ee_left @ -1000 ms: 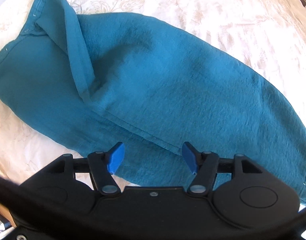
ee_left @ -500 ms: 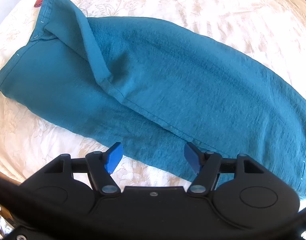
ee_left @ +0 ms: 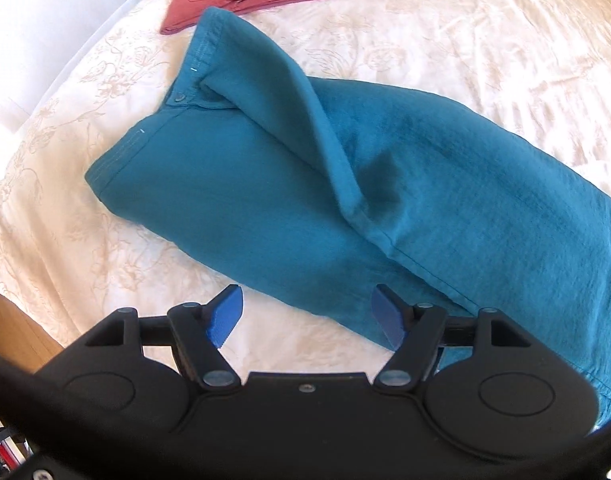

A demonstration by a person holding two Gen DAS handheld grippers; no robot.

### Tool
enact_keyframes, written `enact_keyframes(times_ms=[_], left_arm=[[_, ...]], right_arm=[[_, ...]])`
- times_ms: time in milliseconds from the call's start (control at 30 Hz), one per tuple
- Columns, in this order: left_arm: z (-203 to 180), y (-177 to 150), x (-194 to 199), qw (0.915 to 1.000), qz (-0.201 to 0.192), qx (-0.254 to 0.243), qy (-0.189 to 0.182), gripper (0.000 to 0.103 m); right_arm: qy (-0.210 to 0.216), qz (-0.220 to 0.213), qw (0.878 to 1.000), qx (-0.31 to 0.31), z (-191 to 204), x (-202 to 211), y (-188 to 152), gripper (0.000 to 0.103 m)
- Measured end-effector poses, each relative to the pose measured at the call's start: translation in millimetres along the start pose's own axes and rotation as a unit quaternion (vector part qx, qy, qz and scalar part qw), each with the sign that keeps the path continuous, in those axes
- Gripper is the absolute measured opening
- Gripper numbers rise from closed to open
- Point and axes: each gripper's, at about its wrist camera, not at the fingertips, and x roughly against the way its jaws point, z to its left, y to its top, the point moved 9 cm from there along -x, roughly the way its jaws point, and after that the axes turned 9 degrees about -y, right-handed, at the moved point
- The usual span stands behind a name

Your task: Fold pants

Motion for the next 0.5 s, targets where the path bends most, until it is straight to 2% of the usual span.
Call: enact_keyframes(times_ms=[133, 233, 333, 500], left_arm=[[35, 13, -2, 1.0, -0.006, -0.001, 0.003, 0.074], [63, 26, -6, 0.9997, -0.009, -0.018, 0.01, 0.074], [92, 41, -10, 0.9992, -0.005, -0.038, 0.008, 0.074], [139, 69, -21, 0.9973, -0.011, -0.073, 0.007, 0.077]], right_arm=[[0.031, 0.008, 0.998, 0.053, 72, -6, -6, 0.02], [0.049, 0.003, 0.996, 0.079, 128, -7, -11, 0.02], [0.065, 0.002, 0.993, 0.095, 186, -9, -16, 0.026], [0.083, 0.003, 0.988, 0.131, 279, -17, -27, 0.026]])
